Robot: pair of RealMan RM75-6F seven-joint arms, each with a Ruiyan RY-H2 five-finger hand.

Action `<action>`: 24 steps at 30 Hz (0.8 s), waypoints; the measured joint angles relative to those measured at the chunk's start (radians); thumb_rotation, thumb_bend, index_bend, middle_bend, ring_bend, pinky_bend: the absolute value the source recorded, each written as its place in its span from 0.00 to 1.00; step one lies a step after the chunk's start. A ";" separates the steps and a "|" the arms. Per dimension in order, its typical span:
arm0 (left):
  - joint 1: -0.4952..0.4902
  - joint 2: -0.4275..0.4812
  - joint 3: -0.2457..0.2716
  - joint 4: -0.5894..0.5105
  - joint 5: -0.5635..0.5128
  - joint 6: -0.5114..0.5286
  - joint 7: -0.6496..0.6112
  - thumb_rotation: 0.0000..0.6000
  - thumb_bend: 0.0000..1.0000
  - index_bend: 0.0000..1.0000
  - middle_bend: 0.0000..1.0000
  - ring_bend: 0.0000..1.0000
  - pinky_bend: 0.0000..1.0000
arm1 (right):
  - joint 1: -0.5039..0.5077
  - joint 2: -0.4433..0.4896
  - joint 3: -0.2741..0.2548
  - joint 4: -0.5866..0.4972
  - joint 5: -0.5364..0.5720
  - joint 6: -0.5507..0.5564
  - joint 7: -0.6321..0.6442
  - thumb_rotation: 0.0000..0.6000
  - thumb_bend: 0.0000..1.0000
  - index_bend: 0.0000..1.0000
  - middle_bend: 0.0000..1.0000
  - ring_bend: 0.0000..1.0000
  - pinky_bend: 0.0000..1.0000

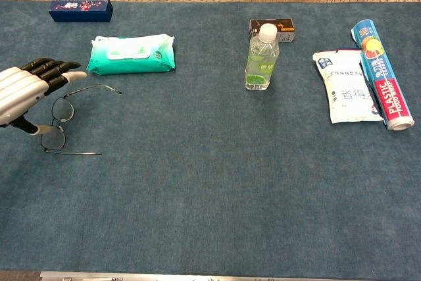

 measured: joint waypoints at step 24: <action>0.011 0.019 0.001 0.042 -0.022 0.021 -0.060 1.00 0.00 0.00 0.00 0.00 0.03 | -0.002 0.001 -0.002 -0.001 -0.001 0.003 0.002 1.00 0.01 0.14 0.20 0.17 0.33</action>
